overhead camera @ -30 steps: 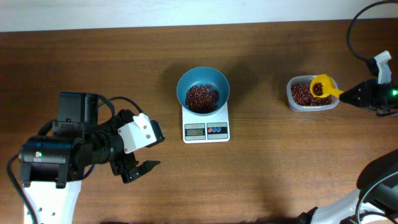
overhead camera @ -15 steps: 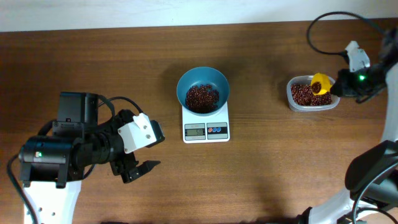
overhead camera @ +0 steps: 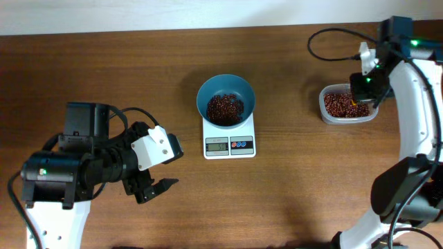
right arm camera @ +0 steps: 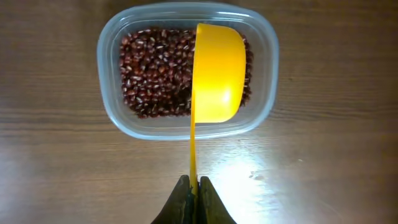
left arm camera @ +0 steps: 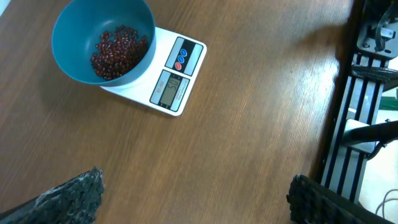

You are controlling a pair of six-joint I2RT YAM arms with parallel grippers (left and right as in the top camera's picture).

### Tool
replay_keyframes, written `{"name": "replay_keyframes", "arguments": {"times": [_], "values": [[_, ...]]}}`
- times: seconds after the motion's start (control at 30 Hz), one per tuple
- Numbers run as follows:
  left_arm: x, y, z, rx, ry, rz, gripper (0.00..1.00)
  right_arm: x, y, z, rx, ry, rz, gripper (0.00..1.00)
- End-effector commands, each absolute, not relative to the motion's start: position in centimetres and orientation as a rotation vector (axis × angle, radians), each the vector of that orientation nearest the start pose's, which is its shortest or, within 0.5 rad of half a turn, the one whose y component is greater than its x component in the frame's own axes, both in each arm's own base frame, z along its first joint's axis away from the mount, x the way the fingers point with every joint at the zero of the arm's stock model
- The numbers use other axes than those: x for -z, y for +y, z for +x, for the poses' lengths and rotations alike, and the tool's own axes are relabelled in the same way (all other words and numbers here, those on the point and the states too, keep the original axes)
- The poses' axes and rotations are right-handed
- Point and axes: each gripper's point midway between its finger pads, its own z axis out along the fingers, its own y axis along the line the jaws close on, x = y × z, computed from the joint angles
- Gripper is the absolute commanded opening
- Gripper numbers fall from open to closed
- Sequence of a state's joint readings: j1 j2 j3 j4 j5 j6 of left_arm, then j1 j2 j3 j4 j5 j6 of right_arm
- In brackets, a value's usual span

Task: Scoop item into bowl and weigh 50g on scale

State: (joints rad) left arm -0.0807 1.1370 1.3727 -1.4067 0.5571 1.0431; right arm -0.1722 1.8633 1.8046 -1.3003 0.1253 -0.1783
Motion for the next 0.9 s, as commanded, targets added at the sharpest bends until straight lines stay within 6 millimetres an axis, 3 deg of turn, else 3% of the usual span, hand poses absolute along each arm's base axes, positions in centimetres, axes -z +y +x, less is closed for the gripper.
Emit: {"name": "replay_keyframes", "arguments": {"times": [0.0, 0.33, 0.53, 0.67, 0.77, 0.87], "values": [[-27.1, -10.7, 21.3, 0.394, 2.043, 1.441, 0.99, -18.9, -9.3, 38.8, 0.366, 2.892, 0.093, 0.04], [-27.1, -10.7, 21.3, 0.394, 2.043, 1.441, 0.99, -18.9, -9.1, 38.9, 0.346, 2.878, 0.184, 0.04], [-27.1, -10.7, 21.3, 0.394, 2.043, 1.441, 0.99, -18.8, -8.8, 38.9, 0.3, 2.86, 0.327, 0.04], [-27.1, -10.7, 21.3, 0.394, 2.043, 1.441, 0.99, -18.7, -3.7, 39.6, -0.196, 2.861, 0.218, 0.04], [-27.1, -10.7, 21.3, 0.394, 2.043, 1.441, 0.99, -20.0, -2.2, 40.3, -0.526, 2.774, 0.247, 0.04], [-27.1, -10.7, 21.3, 0.394, 2.043, 1.441, 0.99, -22.9, -1.2, 40.8, -0.828, 2.605, 0.145, 0.04]]}}
